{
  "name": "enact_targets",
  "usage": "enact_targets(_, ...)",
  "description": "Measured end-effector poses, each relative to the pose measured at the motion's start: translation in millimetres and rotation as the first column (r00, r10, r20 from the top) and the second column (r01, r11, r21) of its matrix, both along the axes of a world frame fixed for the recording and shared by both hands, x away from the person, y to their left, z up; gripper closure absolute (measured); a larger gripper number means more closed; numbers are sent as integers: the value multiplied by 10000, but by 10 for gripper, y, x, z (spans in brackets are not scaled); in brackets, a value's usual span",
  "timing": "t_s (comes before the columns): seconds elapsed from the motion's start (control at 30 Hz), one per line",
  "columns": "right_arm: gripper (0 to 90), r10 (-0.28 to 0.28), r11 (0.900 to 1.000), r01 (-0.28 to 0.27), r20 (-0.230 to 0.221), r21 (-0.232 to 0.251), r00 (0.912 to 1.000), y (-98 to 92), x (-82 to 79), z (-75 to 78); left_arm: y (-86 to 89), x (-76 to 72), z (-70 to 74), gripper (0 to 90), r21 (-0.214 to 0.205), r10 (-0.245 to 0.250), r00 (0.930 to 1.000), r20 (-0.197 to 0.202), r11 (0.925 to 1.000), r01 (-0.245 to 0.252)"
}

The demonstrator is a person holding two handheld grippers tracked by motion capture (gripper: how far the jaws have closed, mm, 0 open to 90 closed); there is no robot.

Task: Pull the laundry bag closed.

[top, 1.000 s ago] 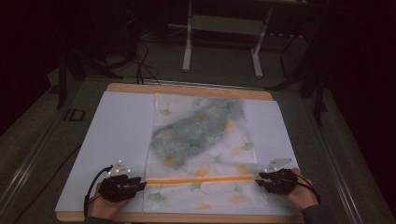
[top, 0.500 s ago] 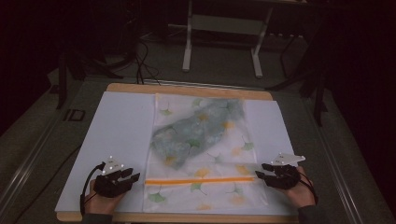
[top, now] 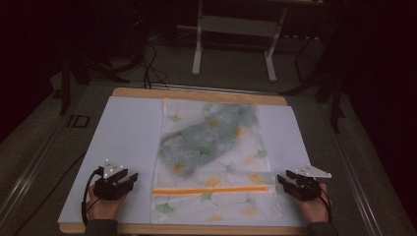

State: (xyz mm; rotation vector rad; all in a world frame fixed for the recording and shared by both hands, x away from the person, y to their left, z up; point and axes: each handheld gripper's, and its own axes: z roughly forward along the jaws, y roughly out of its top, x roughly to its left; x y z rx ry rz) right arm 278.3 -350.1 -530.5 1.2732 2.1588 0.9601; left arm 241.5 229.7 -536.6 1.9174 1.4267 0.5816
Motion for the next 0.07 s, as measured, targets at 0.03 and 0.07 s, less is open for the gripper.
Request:
enact_targets(0.03,558,-119,9999,119,-1,57,9999,-7,1,-4,12,16,-6,560,103,122,9999,10,9999,-122)
enact_targets(0.07,558,-219,9998,219,-16,5,9998,-13,5,-11,22,39,-16,549,149,272,9996,-4,9995,-272)
